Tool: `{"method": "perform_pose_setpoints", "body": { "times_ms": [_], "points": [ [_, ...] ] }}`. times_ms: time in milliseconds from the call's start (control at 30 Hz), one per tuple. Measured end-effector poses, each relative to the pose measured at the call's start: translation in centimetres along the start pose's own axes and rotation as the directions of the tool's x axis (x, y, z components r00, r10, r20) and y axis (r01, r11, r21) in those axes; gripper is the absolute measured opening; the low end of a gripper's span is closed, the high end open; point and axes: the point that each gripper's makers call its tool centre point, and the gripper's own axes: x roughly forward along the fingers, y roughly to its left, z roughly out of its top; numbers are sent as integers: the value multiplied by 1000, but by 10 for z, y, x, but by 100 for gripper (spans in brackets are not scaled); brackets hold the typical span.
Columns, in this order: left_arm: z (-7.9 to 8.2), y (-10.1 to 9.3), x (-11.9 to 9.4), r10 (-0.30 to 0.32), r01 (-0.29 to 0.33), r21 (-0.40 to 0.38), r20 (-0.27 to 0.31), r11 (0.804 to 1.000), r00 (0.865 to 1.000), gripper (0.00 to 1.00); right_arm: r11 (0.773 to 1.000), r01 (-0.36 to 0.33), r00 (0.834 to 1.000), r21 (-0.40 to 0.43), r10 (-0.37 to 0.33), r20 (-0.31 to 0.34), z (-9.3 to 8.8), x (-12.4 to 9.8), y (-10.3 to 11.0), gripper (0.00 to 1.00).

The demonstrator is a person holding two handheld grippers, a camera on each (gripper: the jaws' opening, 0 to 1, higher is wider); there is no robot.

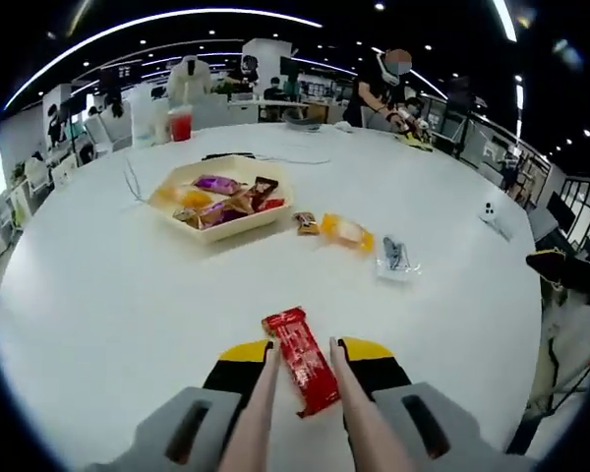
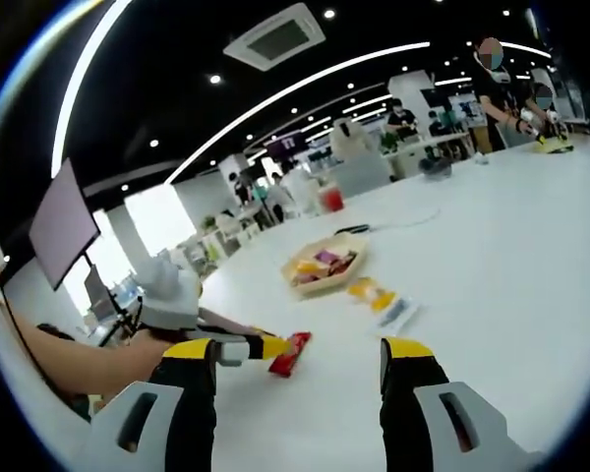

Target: Place the target food into the container with the food tongs after gripping and lifting it, then release it inside without dropping or visibly crushing the food.

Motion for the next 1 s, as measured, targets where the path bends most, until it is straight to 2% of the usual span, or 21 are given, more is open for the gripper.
{"method": "perform_pose_setpoints", "body": {
  "times_ms": [33, 133, 167, 200, 233, 300, 400, 500, 733, 1000],
  "points": [
    [1, -1, 2, 10, -10, 22, 7, 1000, 1000, 25, 1000, 0, 1000, 1, 0, -1, 0, 0, -1, 68],
    [-8, -1, 7, 46, -44, 46, -34, 998, 998, 25, 1000, 2, 1000, 2, -2, -2, -1, -1, -3, 68],
    [-1, 2, 8, 53, -53, 81, 2, 995, 999, 25, 1000, 2, 1000, 2, -2, -3, -1, -1, -3, 68],
    [-5, -1, 7, 51, -49, 65, -16, 997, 999, 25, 1000, 4, 1000, 3, -4, -5, -2, -2, -4, 68],
    [-6, 0, 6, 55, -54, 86, -16, 995, 998, 24, 1000, 5, 1000, 3, -5, -5, -2, -2, -5, 68],
    [-6, 0, 6, 53, -52, 105, -12, 993, 999, 23, 1000, 9, 1000, 6, -9, -4, -2, -3, -7, 68],
    [-6, 3, 4, 38, -38, 53, 6, 998, 999, 22, 1000, 18, 1000, 15, -18, 2, -1, -4, -9, 68],
    [-7, 4, 3, 12, -14, 94, 26, 996, 1000, 20, 1000, 21, 1000, 20, -21, 4, -1, -3, -8, 67],
    [-7, 2, 4, 16, -21, 146, 34, 989, 999, 19, 1000, 22, 1000, 12, -22, 6, -3, -6, -4, 67],
    [-10, 8, -2, -4, 3, 93, 16, 996, 1000, 19, 999, 37, 999, 13, -37, 16, -2, -11, -5, 66]
  ]
}}
